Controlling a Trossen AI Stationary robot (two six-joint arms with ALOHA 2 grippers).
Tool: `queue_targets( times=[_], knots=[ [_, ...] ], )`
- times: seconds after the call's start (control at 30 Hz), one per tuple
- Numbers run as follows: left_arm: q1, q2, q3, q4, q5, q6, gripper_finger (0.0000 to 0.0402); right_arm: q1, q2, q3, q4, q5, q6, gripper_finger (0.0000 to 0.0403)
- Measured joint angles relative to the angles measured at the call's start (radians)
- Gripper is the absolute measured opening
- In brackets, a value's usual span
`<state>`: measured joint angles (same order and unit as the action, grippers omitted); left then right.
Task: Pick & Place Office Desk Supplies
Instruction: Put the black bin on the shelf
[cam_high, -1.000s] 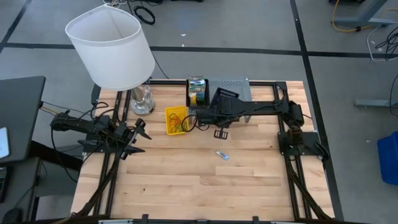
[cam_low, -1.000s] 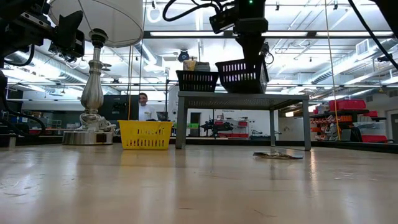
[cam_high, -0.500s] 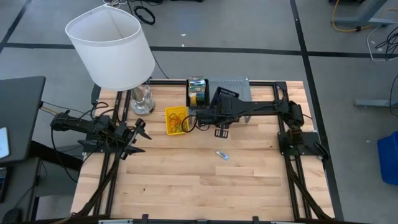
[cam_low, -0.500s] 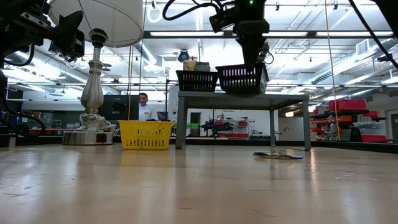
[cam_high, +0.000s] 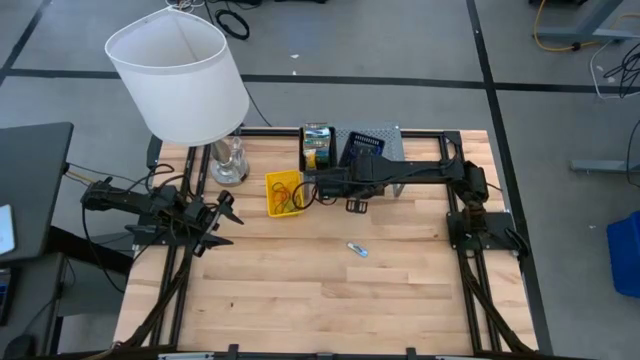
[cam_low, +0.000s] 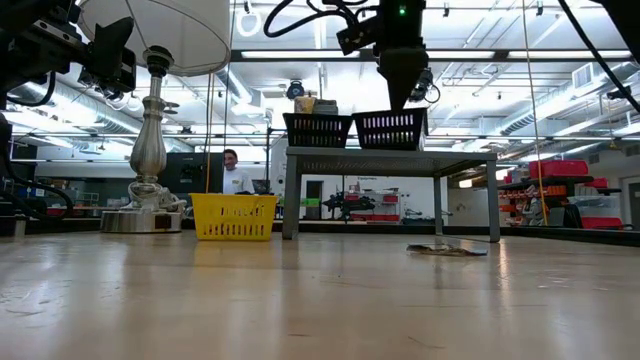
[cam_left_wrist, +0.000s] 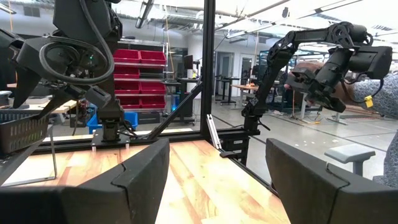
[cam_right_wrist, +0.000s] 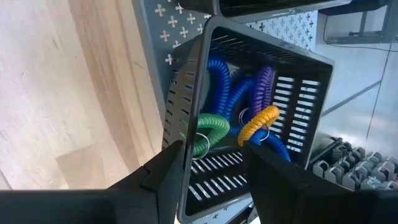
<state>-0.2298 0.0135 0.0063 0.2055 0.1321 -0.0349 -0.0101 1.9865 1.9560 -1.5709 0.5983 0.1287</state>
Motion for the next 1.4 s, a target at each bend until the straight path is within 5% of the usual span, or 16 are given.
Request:
queue_targets(
  times=[1.03, 1.13, 1.27, 1.4],
  knots=[
    [0.0, 0.0, 0.0, 0.0, 0.0, 0.0, 0.0268, 0.17, 0.0, 0.0, 0.0, 0.058, 0.193, 0.0168],
    [0.0, 0.0, 0.0, 0.0, 0.0, 0.0, 0.0268, 0.192, 0.0, 0.0, 0.0, 0.031, 0.299, 0.0132],
    [0.0, 0.0, 0.0, 0.0, 0.0, 0.0, 0.0268, 0.193, 0.0, 0.0, 0.0, -0.009, 0.38, 0.0026],
    [0.0, 0.0, 0.0, 0.0, 0.0, 0.0, 0.0268, 0.187, 0.0, 0.0, 0.0, -0.017, 0.445, 0.0008]
  ],
)
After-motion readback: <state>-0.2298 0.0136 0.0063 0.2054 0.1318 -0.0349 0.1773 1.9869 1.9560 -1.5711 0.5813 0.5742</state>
